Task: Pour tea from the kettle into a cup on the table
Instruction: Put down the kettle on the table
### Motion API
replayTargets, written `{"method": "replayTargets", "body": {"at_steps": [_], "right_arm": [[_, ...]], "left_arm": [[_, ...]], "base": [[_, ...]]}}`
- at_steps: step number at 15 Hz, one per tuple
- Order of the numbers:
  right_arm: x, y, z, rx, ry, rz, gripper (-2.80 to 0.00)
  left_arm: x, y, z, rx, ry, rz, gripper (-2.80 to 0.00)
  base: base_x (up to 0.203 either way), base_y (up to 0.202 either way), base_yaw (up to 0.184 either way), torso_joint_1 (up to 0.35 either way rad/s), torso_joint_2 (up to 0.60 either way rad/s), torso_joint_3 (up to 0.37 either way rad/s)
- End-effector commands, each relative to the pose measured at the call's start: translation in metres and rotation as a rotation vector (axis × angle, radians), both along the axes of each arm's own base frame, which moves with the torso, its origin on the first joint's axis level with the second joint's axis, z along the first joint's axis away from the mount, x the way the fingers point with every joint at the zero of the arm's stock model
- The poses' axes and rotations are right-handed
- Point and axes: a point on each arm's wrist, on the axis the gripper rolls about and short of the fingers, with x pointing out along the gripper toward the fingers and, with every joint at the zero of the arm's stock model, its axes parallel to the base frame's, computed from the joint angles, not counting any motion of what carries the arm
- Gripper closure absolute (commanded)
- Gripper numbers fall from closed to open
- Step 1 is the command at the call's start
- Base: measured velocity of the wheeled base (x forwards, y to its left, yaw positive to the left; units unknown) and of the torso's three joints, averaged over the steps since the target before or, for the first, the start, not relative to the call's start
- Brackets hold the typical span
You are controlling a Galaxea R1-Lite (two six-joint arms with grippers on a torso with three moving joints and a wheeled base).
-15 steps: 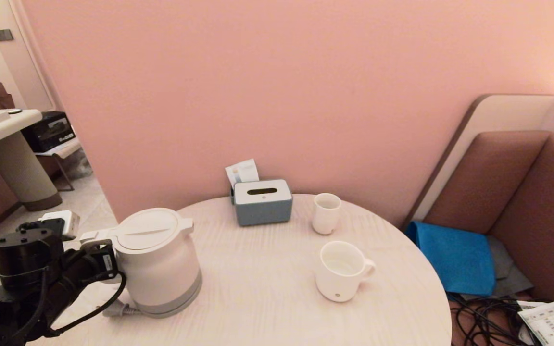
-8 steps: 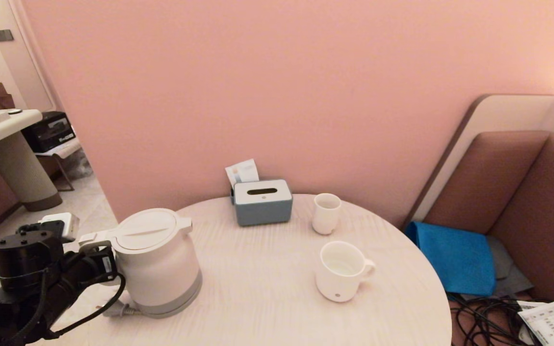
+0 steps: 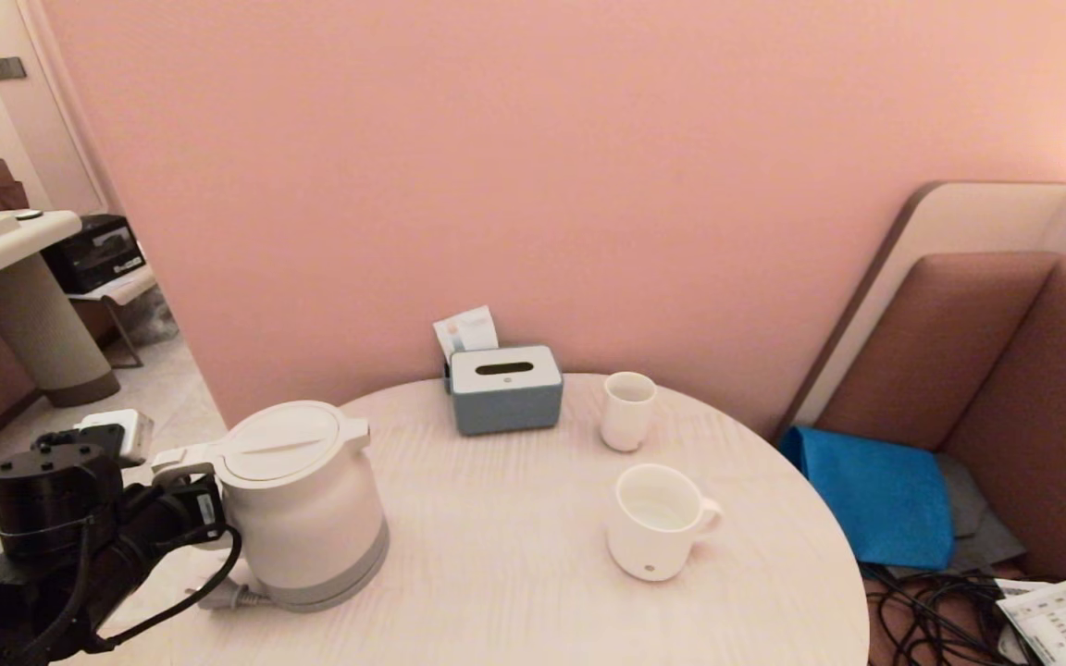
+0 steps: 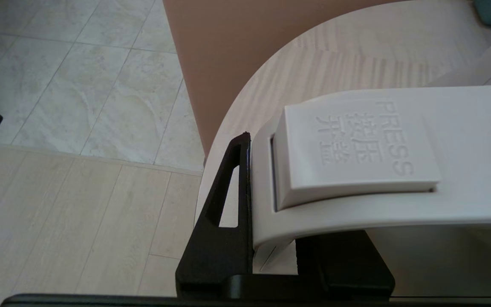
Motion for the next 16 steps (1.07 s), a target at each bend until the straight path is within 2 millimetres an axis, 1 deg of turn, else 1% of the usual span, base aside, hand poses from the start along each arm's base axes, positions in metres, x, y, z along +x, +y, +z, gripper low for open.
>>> {"method": "replayTargets", "body": {"at_steps": [1, 8, 16], "right_arm": [[0.0001, 0.0, 0.0, 0.0, 0.001, 0.0, 0.0], [0.0001, 0.0, 0.0, 0.0, 0.001, 0.001, 0.0], [0.0001, 0.0, 0.0, 0.0, 0.001, 0.001, 0.0]], "left_arm": [[-0.0002, 0.0002, -0.0013, -0.002, 0.002, 0.003, 0.0], [-0.001, 0.0002, -0.0015, -0.002, 0.004, 0.003, 0.0], [-0.0043, 0.0001, -0.0066, -0.006, 0.031, 0.003, 0.0]], "base": [[0.0, 0.0, 0.0, 0.0, 0.0, 0.0], [0.0, 0.0, 0.0, 0.0, 0.0, 0.0], [0.0, 0.0, 0.0, 0.0, 0.0, 0.0]]}}
